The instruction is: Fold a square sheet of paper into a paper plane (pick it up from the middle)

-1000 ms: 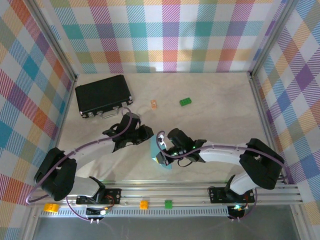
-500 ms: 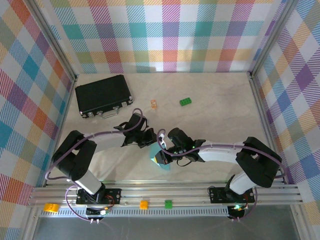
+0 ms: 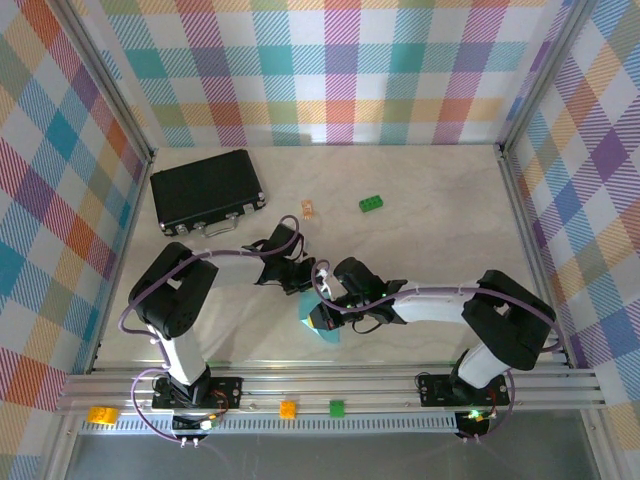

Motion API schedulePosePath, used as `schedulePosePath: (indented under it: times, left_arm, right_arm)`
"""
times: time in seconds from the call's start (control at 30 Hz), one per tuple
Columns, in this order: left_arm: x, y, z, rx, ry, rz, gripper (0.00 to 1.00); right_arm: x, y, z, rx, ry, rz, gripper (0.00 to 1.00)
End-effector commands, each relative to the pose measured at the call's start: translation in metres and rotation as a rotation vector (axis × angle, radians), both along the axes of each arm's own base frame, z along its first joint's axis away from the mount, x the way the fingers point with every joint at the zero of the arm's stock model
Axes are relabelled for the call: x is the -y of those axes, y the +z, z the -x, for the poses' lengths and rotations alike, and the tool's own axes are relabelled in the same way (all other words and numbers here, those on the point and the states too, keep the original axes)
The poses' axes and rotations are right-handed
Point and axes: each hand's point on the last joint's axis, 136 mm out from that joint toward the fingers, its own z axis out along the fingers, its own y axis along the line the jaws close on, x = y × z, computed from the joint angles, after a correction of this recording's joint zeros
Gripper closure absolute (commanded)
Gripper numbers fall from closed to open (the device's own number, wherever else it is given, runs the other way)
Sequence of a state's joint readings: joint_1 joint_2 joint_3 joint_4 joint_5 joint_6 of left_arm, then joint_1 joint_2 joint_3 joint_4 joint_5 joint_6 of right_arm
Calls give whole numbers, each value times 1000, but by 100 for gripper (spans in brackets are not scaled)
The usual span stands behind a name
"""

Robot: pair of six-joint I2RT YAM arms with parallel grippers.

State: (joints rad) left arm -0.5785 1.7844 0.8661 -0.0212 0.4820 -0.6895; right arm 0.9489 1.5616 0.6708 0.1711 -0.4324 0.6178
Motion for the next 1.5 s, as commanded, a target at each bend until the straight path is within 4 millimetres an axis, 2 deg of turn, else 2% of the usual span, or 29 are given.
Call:
schedulePosePath:
  times: [0.0,0.17,0.37,0.53,1.17,1.47]
  left_arm:
    - [-10,-19,10,-41,-17,-35,100]
    - [-15,-27,15,-56,-19,-59,100]
    - [-17,-26,16,-50,-16,-67,100]
    - [-19,-26,17,-54,-12,-70,100]
    - [-20,-28,22,-64,2,-59,100]
    - [-23,-27,25,-66,6,-65,100]
  right_arm:
    - [-1,-2,2,-14,15,1,100]
    - [10,-8,-10,-3,-23,45,100]
    - [33,-20,-29,10,-118,104,100]
    - [45,-24,-36,20,-155,117,100]
    - [37,-29,-49,46,-132,153,100]
    - [40,-33,-45,20,-133,174,100]
